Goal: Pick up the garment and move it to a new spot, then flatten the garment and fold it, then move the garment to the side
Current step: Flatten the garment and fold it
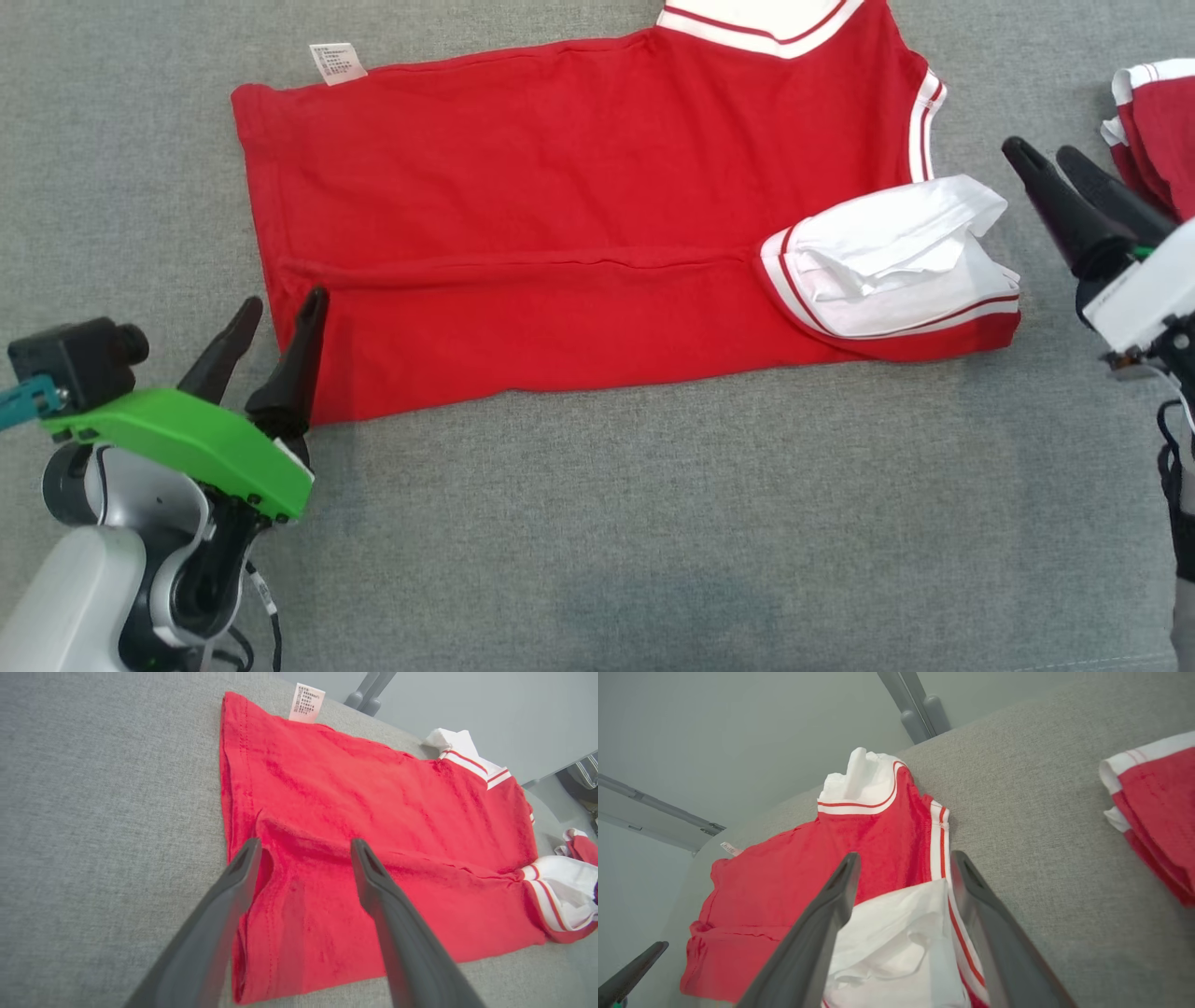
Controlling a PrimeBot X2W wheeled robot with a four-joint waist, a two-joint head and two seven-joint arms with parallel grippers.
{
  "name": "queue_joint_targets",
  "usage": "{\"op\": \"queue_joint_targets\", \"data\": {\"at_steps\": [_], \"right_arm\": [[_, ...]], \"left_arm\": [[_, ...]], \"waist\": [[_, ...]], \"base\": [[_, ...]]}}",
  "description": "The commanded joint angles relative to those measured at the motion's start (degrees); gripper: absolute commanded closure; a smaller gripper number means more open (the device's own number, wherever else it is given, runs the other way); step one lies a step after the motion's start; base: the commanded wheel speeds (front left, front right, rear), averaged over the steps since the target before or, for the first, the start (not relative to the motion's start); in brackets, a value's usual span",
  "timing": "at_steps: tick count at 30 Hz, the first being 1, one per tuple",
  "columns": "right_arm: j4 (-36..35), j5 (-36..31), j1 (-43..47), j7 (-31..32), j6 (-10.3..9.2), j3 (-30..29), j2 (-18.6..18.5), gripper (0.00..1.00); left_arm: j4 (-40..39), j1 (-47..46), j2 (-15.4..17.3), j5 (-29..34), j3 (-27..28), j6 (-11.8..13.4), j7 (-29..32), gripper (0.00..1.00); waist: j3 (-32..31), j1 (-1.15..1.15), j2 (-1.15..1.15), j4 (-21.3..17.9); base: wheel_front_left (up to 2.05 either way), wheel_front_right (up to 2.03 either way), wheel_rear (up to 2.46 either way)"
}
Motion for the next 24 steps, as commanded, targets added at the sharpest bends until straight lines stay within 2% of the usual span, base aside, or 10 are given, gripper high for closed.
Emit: {"op": "queue_joint_targets", "data": {"at_steps": [1,5,6,8,11,13,16,23,24], "right_arm": [[-2.56,0.12,3.79,-0.53,0.02,0.84,-1.74,0.0],[-7.34,-2.35,12.42,-1.75,0.02,2.89,-6.68,0.0],[-8.42,-3.36,15.95,-3.01,0.02,3.67,-7.93,0.0],[-8.46,-3.93,18.16,-4.25,0.02,4.13,-8.9,0.0],[-7.86,-4.61,19.2,-5.45,0.02,5.27,-9.62,0.0],[-6.34,-3.5,19.03,-6.35,0.02,6.16,-8.72,0.0],[-3.62,-4.5,17.27,-7.01,0.02,7.34,-9.68,0.0],[4.46,-4.29,11.94,-7.17,0.02,9.81,-8.82,0.0],[5.68,-3.38,11.35,-6.94,0.02,9.78,-8.23,0.0]], "left_arm": [[-1.81,2.96,0.5,-0.62,0.74,0.71,-0.87,0.0],[-5.15,7.61,0.86,-0.78,1.02,1.68,-1.92,0.0],[-5.69,9.02,-0.02,-1.31,1.01,2.01,-2.43,0.0],[-5.55,10.03,-0.29,-1.31,0.93,2.33,-2.76,0.0],[-4.87,10.68,-0.09,-0.96,0.39,2.49,-2.3,0.0],[-3.65,10.74,-0.25,-1.71,0.32,2.58,-1.6,0.0],[-1.38,8.64,0.41,-1.37,-0.31,1.83,-0.37,0.0],[4.27,4.7,-0.17,-1.71,-3.28,0.03,3.48,0.0],[5.28,4.22,-0.57,-2.06,-3.45,-0.17,3.64,0.09]], "waist": [[-0.58,0.0,0.41,-0.37],[-0.74,0.0,0.41,-0.31],[-0.71,0.0,0.41,-0.16],[-0.46,0.0,0.41,-0.36],[-0.14,0.0,0.41,-0.52],[0.16,0.0,0.41,-0.43],[0.48,0.0,0.41,0.08],[0.6,0.0,0.41,1.32],[0.52,0.0,0.41,1.56]], "base": [[0.0,0.0,0.0],[0.0,0.0,0.0],[0.0,0.0,0.0],[0.0,0.0,0.0],[0.0,0.0,0.0],[0.0,0.0,0.0],[0.0,0.0,0.0],[0.0,0.0,0.0],[0.0,0.0,0.0]]}}
